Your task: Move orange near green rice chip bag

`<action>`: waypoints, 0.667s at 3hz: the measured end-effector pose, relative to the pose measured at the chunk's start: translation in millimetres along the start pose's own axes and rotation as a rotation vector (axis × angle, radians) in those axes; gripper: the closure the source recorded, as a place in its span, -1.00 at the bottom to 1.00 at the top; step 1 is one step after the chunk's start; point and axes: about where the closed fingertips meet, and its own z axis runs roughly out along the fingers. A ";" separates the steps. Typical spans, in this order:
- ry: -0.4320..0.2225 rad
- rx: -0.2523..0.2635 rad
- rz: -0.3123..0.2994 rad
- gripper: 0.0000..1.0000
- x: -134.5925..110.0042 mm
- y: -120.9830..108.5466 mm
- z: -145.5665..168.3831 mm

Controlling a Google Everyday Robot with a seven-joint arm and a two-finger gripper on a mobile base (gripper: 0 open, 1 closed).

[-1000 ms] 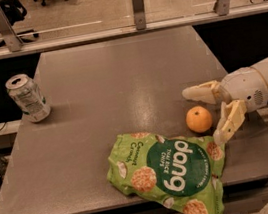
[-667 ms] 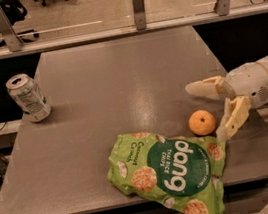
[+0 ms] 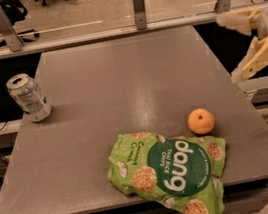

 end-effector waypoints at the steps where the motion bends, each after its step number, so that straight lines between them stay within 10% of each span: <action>1: 0.010 0.225 -0.120 -1.00 -39.3 -47.0 -50.6; 2: -0.003 0.272 -0.138 -1.00 -50.2 -57.2 -60.2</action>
Offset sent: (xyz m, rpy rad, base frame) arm 0.0255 -0.0336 0.0514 -0.0363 -0.1644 -0.1326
